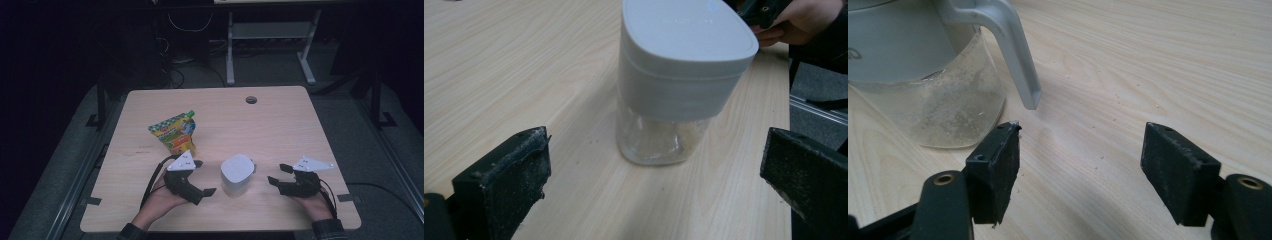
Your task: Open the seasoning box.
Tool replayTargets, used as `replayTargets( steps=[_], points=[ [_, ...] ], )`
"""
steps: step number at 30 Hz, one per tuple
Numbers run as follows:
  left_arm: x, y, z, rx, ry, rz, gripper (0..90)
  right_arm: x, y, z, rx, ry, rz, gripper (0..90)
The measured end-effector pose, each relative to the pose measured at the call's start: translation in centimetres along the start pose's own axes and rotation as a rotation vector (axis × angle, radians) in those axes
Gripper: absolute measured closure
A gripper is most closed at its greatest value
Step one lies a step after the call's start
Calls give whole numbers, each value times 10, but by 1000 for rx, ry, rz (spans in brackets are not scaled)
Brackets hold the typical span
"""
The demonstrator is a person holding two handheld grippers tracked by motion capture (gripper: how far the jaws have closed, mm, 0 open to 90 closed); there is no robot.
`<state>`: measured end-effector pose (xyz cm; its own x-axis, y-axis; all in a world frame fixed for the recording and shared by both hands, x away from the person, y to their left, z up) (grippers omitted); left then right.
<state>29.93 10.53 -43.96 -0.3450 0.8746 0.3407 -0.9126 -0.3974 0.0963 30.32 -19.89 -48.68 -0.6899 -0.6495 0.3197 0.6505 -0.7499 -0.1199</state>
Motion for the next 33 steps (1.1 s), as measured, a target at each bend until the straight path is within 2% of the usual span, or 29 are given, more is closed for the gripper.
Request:
replayTargets(
  steps=[18, 30, 33],
  points=[
    [-28, 5, 7, -21, -2, -34, 0, 2, 3, 0, 1, 6, -10, 313],
    [-41, 10, 6, -38, -3, -39, 0, 2, 4, 0, 4, 1, -12, 313],
    [-42, 11, 6, -42, -1, -45, 36, 2, 4, -1, 5, 0, -12, 313]
  ],
)
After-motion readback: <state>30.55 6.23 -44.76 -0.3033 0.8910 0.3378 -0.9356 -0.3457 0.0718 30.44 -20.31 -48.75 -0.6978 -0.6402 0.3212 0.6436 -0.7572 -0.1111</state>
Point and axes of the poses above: each handheld gripper's, and its own axes: x roughly backward along the jaws, z roughly out of its top, y roughly to its right, the point moved 5 cm from there along -x, roughly forward along the jaws, and after that the axes turned 14 degrees about y, right-handed, at the moved point
